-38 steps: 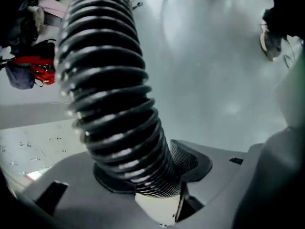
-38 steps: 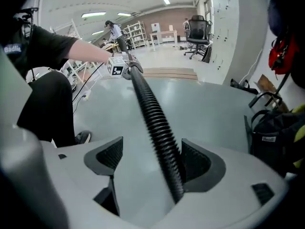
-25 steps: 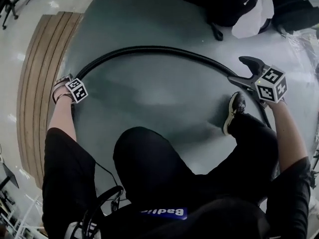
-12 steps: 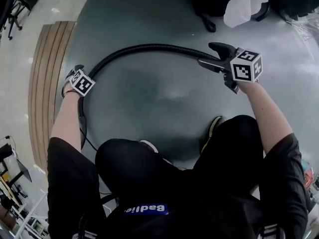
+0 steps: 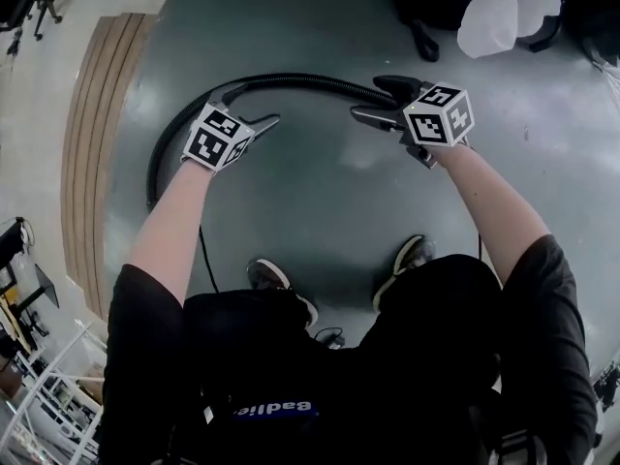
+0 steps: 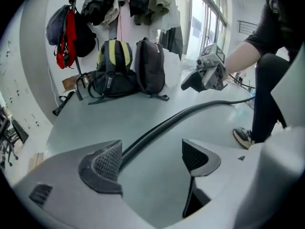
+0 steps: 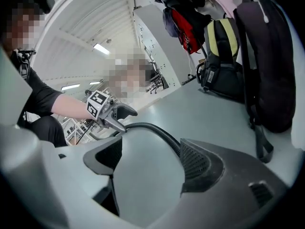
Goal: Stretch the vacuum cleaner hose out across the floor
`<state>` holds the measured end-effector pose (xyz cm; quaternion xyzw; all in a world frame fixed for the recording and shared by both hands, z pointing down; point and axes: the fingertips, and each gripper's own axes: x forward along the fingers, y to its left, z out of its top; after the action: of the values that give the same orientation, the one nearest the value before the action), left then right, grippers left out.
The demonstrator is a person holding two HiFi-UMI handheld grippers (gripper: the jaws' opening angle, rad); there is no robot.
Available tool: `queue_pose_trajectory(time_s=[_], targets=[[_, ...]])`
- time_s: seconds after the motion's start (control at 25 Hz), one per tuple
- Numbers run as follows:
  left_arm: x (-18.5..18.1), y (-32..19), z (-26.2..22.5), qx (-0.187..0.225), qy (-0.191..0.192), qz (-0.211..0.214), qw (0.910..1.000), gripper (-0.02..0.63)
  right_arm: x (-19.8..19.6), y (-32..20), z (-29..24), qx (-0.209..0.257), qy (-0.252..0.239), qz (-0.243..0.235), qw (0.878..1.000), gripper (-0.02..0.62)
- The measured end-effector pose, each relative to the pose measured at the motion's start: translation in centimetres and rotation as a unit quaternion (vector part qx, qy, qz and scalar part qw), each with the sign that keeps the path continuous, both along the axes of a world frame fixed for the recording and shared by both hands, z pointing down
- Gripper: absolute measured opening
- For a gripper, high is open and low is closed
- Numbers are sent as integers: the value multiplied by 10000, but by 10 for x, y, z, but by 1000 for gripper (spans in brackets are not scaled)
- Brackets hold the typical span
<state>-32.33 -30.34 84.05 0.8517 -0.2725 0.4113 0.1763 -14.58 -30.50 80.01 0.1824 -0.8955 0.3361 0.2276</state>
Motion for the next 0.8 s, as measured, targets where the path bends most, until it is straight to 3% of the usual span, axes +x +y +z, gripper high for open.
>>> queue_pose_trajectory(time_s=[0.16, 0.44, 0.6, 0.8], targets=[[26, 11, -36, -51, 387, 184, 9991, 396, -15, -7, -27, 34, 12, 56, 10000, 377], [22, 5, -178, 384, 959, 201, 9944, 396, -46, -8, -106, 29, -78, 223, 9997, 377], [27, 32, -268, 402, 1352, -201, 9898, 394, -62, 17, -196, -10, -562, 555, 9969, 377], [49, 101, -409, 348, 1830, -653, 9803, 394, -68, 86, -353, -145, -1229, 795, 9891, 377]])
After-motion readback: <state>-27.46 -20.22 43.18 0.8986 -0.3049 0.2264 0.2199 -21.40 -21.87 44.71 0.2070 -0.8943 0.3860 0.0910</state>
